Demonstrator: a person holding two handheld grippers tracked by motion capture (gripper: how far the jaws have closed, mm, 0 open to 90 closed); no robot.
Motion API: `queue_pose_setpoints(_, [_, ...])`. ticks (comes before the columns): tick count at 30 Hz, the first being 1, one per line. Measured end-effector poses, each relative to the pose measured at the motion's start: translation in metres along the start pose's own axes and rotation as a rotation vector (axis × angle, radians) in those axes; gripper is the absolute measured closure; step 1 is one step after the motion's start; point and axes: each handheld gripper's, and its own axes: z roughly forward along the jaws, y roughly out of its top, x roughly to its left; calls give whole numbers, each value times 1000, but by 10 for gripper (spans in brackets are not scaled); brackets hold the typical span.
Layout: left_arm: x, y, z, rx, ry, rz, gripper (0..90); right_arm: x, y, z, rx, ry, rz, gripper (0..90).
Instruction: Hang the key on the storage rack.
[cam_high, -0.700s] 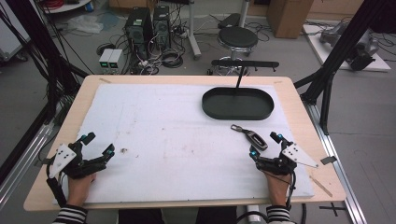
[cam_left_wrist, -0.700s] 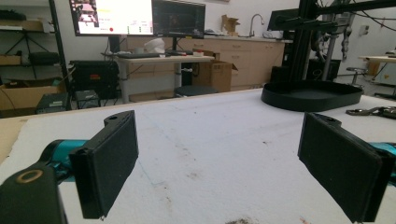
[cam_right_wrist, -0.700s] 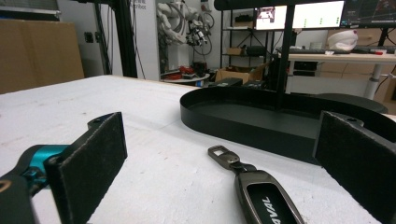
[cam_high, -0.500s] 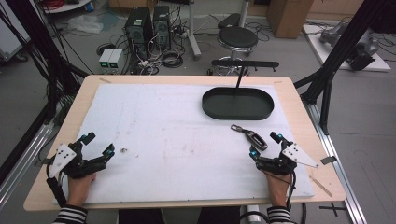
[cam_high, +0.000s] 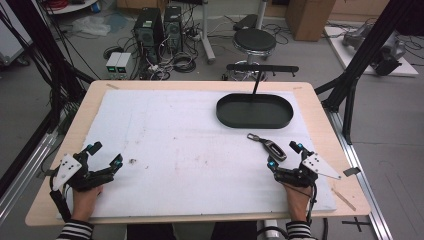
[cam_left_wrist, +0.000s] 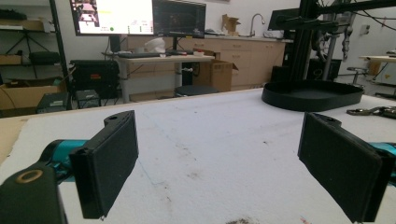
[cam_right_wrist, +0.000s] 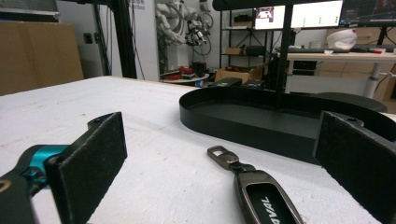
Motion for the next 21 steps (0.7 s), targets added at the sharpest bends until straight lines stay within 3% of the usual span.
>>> queue_pose_setpoints(5, [1,0,0,1,0,-6,126,-3,3,0,0,-14,3,16])
queue_pose_setpoints(11, [1,0,0,4,-1,-6,126,-11,23,1,21,-8,-8,16])
queue_pose_setpoints(16, [1,0,0,4,-2,-8,126,-20,43,4,83,-21,-26,15])
queue_pose_setpoints(21, [1,0,0,5,2,-12,126,-29,60,12,165,-3,-29,15])
